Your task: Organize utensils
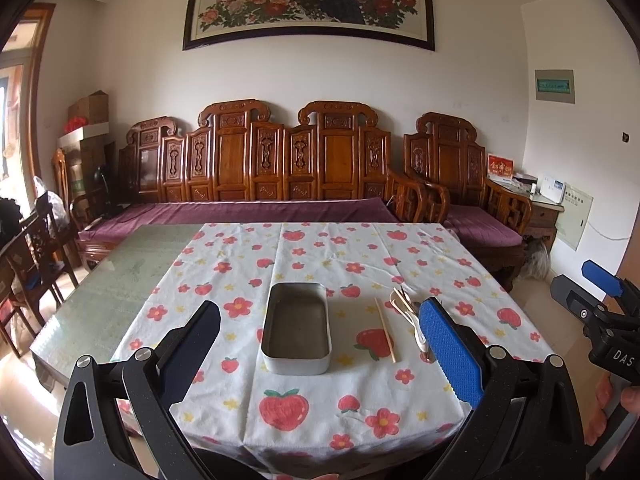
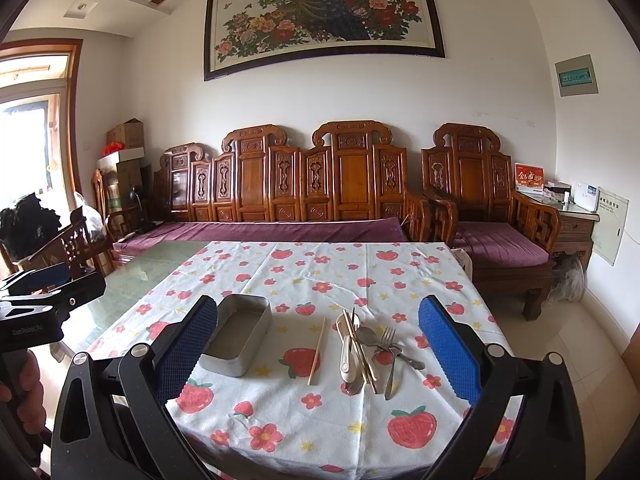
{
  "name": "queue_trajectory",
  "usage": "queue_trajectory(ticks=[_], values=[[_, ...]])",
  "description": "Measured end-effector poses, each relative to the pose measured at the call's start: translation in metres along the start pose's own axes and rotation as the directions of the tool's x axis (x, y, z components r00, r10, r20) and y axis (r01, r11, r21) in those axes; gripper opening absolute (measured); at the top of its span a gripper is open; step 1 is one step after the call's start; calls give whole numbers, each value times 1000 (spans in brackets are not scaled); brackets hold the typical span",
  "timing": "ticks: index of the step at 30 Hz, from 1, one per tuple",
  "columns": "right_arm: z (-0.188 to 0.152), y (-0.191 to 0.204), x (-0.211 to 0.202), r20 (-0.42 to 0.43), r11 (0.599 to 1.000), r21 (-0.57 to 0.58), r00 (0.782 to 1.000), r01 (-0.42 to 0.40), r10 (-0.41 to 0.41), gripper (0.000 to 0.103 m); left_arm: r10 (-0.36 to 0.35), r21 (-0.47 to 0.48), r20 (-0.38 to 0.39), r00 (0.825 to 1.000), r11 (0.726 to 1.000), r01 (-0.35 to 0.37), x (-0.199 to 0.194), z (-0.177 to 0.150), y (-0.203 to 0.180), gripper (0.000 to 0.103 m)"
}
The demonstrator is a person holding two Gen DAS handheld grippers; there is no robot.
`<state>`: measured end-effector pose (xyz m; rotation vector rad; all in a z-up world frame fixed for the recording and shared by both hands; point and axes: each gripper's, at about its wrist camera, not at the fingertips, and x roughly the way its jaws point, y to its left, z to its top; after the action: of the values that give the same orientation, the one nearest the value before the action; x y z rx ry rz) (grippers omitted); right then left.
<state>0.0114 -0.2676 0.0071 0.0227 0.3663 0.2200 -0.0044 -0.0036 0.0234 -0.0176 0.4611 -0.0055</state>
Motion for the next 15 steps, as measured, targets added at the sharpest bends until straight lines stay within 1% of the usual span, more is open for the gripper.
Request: queue_trajectory(ticks=[15], values=[[0,-1,-1,3,1000,4,1000,-1,1,101,0,4,15,1000,1000,0,-6,0,-1,97]])
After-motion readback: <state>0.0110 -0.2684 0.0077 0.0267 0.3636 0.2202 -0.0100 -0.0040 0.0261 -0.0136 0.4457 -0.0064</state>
